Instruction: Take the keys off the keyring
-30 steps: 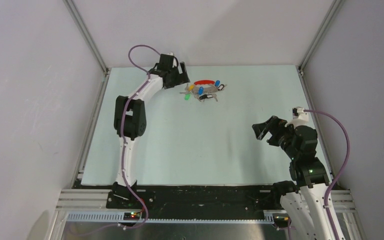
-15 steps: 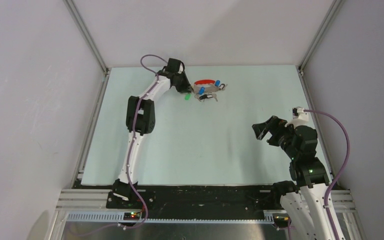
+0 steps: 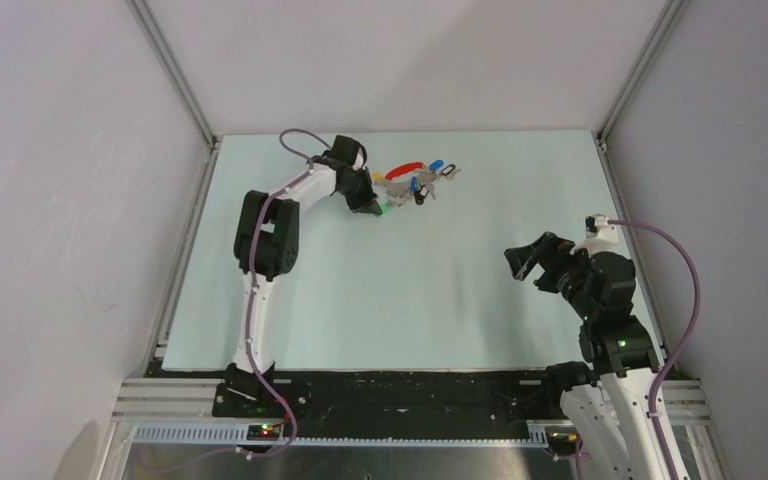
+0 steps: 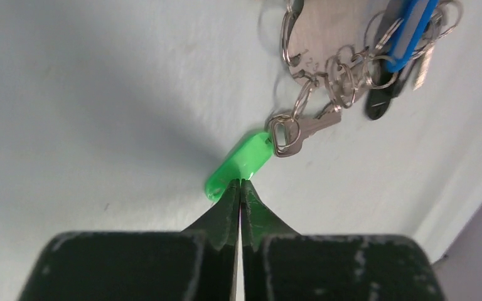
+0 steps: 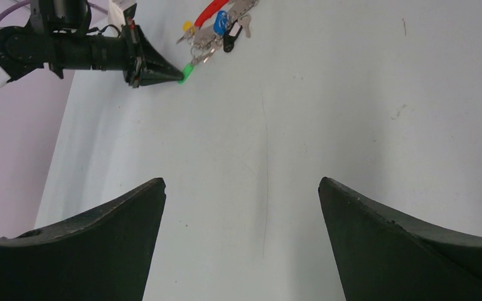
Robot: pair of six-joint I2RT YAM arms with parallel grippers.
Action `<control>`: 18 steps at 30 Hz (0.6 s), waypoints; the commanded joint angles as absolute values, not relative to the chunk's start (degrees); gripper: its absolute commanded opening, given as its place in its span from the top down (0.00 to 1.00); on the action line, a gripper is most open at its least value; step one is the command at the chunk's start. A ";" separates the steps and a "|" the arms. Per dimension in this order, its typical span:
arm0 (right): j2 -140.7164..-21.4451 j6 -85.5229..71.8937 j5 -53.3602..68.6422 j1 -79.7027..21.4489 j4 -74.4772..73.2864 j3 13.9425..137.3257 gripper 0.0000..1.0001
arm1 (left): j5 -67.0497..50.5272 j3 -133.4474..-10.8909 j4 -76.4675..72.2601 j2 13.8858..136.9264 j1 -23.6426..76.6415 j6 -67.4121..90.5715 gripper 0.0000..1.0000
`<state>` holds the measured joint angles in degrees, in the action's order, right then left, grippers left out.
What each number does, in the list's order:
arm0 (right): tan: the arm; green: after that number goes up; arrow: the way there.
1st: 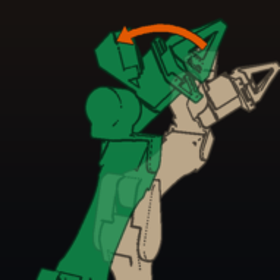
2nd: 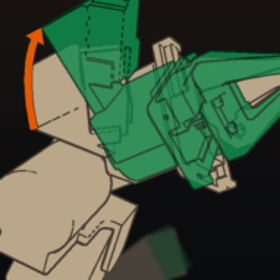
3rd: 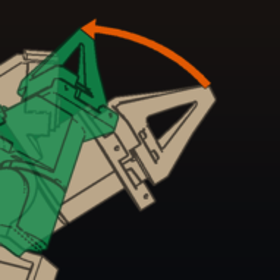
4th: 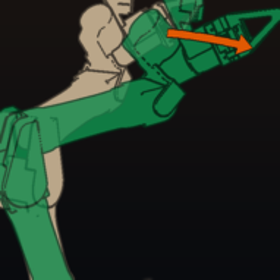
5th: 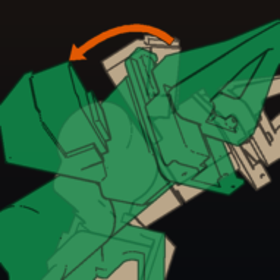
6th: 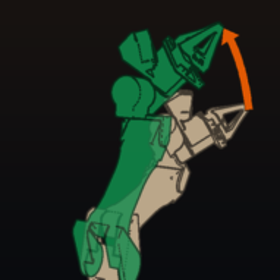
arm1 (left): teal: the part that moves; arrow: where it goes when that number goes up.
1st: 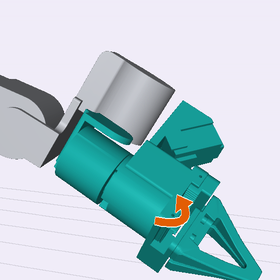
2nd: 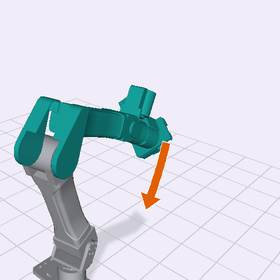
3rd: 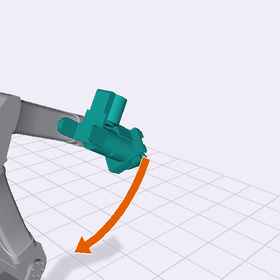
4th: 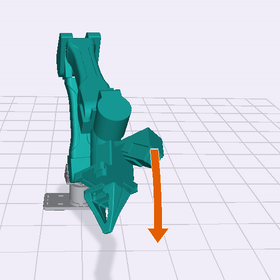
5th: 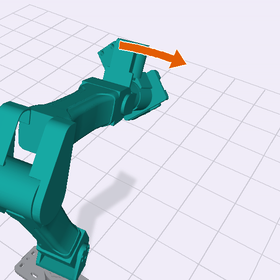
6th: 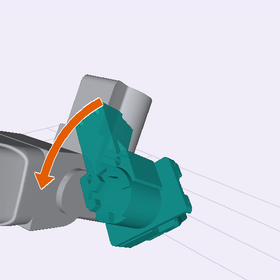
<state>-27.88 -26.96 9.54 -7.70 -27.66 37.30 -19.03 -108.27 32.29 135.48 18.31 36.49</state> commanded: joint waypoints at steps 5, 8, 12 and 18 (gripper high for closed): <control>-27.68 -27.48 10.14 -7.67 -26.75 37.62 0.02 | -11.48 -106.38 36.05 126.80 18.72 31.18 0.48; -27.61 -27.71 10.23 -7.73 -26.67 37.60 0.02 | -12.77 -111.91 35.84 128.91 18.24 31.63 0.50; -27.60 -27.77 10.24 -7.69 -26.76 37.62 0.02 | -16.15 -123.45 35.85 134.76 17.40 34.23 0.51; -26.82 -27.86 10.35 -7.58 -26.54 37.61 0.02 | -16.40 -127.66 37.34 139.99 17.59 35.98 0.46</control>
<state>-27.81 -27.38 9.61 -7.70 -27.77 37.30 -14.57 -127.24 35.09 136.03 17.58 34.13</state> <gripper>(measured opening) 0.980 0.536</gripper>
